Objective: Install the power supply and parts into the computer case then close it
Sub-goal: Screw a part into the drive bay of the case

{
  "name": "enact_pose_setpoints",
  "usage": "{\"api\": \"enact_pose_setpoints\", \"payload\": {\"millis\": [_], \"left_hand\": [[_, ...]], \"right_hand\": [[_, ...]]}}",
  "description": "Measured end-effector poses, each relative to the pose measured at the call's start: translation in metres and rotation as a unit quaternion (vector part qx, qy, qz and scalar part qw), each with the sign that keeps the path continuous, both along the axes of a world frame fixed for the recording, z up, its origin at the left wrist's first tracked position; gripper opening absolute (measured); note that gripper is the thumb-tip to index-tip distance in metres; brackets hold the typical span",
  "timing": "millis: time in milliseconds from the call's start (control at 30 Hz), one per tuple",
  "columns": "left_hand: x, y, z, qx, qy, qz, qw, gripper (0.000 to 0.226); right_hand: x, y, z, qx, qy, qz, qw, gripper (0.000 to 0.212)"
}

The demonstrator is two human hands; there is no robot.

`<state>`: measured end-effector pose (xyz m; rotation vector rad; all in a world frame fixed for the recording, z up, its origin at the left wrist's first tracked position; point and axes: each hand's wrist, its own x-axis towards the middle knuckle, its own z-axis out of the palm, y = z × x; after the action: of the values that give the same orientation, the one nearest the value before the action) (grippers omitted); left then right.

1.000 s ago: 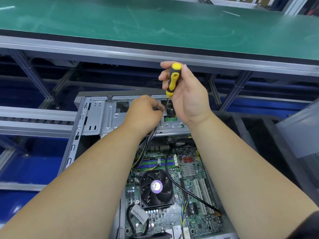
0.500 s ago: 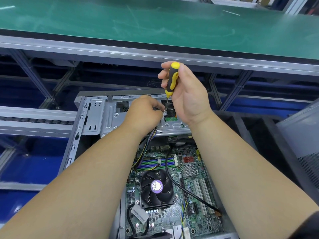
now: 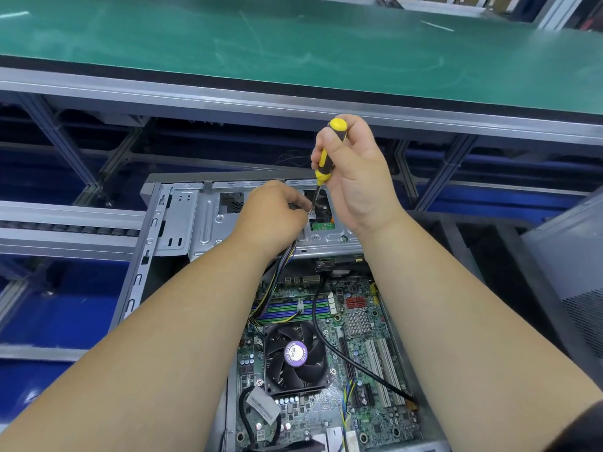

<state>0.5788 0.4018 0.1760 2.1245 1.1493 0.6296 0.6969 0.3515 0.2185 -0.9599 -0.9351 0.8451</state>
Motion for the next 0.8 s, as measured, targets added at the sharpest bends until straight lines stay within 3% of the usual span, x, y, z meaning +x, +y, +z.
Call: {"api": "enact_pose_setpoints", "payload": {"millis": [167,533,800], "left_hand": [[-0.0005,0.0004,-0.0004,0.013,0.003,-0.003,1.0,0.028],[-0.0002,0.0029,-0.0024,0.008,0.011,-0.003,1.0,0.027],[-0.0006,0.0019,-0.0014,-0.001,0.004,-0.001,1.0,0.026]], "right_hand": [[-0.0066,-0.0026,0.0002,0.02,0.005,0.059,0.998,0.039],[-0.0023,0.0027,-0.0014,0.017,0.023,0.036,0.999,0.021],[0.0003,0.0003,0.0027,-0.014,-0.078,-0.014,0.997,0.018]]}}
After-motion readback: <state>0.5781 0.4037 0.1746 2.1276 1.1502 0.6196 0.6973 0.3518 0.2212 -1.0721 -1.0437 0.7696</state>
